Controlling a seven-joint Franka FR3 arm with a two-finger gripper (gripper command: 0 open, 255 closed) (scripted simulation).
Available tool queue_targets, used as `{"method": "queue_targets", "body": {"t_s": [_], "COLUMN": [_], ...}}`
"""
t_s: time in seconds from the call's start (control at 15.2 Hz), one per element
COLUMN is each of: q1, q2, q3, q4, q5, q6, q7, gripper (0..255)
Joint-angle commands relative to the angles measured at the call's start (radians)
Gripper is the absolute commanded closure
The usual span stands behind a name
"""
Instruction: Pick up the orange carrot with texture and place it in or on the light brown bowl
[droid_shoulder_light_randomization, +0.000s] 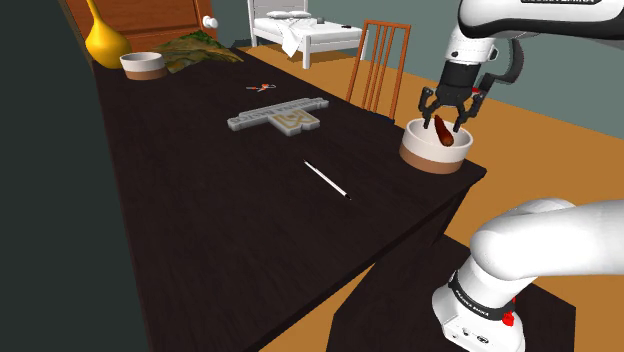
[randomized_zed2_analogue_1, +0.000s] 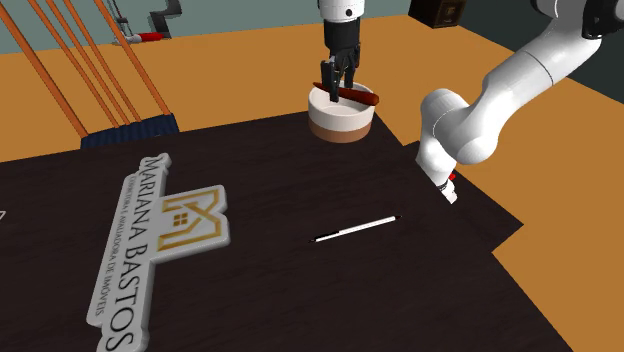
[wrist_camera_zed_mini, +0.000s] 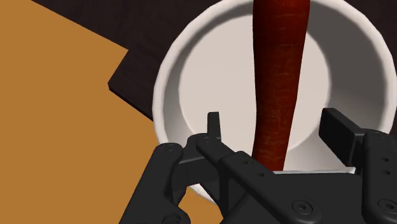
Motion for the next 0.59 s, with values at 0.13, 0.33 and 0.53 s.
{"method": "queue_targets", "body": {"t_s": [0.13,0.33,0.53], "q1": [0.000,0.003,0.005], "q2": [0.001,0.024,0.048], "q3": [0.000,0.002,0.003], "q4": [-0.001,0.081,0.157], "q5": [0.000,0.004,0.007], "q6": [0.000,-0.058,-0.111], "q7": [0.000,-0.002,-0.004], "gripper": [0,0,0]}}
